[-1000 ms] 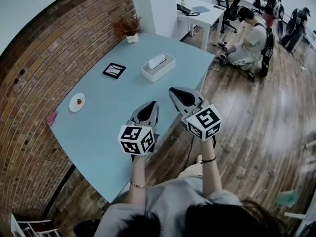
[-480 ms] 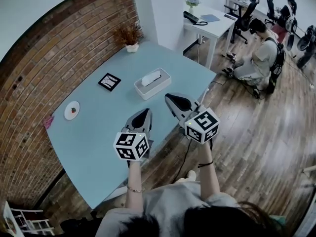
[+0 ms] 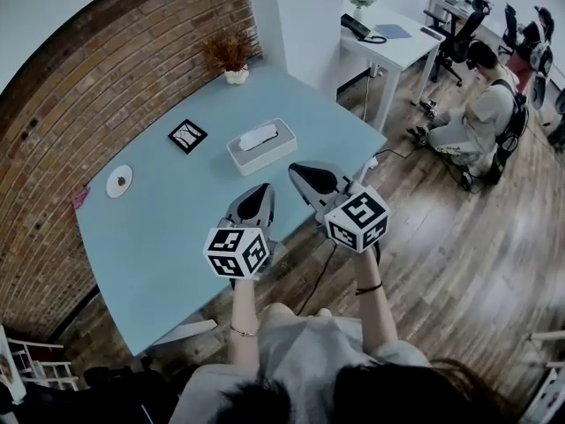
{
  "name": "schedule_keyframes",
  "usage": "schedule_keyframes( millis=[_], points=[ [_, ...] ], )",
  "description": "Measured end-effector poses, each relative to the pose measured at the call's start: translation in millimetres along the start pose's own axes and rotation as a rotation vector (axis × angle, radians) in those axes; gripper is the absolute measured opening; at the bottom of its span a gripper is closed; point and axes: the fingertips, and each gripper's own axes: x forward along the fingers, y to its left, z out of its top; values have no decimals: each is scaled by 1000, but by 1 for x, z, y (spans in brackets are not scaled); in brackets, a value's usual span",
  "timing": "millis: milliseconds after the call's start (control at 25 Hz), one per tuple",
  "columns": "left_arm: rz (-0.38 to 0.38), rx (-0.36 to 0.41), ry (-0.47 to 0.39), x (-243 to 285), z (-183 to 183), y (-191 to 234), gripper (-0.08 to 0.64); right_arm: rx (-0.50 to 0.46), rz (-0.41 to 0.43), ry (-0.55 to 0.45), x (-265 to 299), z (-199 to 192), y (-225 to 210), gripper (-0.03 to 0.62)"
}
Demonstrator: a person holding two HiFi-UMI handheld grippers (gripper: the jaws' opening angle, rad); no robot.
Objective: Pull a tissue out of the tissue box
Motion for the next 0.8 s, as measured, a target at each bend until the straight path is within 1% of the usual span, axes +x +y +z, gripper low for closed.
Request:
schedule_keyframes(
  millis=[120, 280, 400, 520, 640, 800],
  points=[
    [27, 3, 18, 6, -8, -3, 3, 12, 21, 8, -1, -7, -8, 0],
    [70, -11, 24, 12, -10, 6, 3, 29, 49, 7, 4, -14, -16, 0],
    [89, 2, 32, 21, -9, 15, 3, 39, 54, 2, 13, -19, -28, 0],
    [95, 7, 33, 34, -8, 25, 3, 41, 47, -3, 23, -20, -43, 0],
    [102, -17, 34, 49, -7, 39, 3, 25, 61, 14, 36, -22, -52, 0],
    [85, -15, 55, 70, -6, 48, 3, 37, 58, 23, 55, -26, -70, 0]
  ],
)
